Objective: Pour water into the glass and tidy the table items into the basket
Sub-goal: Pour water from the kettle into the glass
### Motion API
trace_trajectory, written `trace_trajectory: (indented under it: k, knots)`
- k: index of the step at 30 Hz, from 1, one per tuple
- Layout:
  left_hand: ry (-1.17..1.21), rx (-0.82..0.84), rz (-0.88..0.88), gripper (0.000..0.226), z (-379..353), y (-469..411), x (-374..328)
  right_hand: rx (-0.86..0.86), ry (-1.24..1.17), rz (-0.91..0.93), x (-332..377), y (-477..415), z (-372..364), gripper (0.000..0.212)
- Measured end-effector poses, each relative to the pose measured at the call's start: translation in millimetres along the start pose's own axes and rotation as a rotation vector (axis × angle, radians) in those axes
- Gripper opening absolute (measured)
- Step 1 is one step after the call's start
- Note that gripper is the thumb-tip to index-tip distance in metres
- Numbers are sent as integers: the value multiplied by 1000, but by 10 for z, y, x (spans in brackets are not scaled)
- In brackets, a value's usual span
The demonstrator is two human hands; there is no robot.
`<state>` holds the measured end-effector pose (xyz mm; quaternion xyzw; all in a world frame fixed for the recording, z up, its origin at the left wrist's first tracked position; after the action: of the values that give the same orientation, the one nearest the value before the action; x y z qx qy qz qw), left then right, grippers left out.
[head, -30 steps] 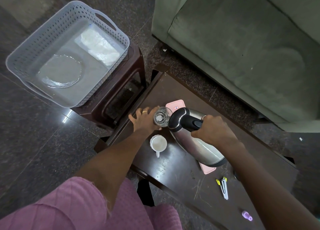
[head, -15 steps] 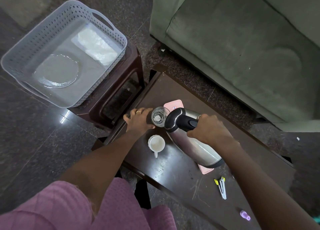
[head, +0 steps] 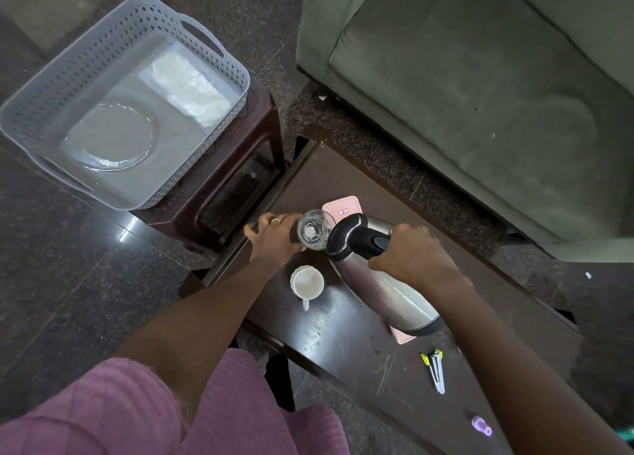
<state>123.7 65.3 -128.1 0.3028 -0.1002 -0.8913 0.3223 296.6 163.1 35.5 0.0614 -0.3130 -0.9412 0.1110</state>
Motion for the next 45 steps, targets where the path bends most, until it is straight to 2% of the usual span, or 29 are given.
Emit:
trace_trajectory:
  k: [19,45]
  knots:
    - [-6,-17,35,70,-23,59,-49,-17,-22,-16,-22,-4,1,52]
    - [-134,-74,26,67,-45,41,-99,-4,-44,-16,-27,8,-56,52]
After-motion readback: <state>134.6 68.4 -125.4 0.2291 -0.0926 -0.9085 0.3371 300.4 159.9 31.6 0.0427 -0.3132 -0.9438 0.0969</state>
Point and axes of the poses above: each hand's wrist, its own y-axis away from the middle knuckle, its own z-axis out of the back of the hand, x = y × z, the point moved 8 cm from there along -y, towards the middle knuckle, and after that the axes turned 7 degrees about -x, right-handed, at the moved point
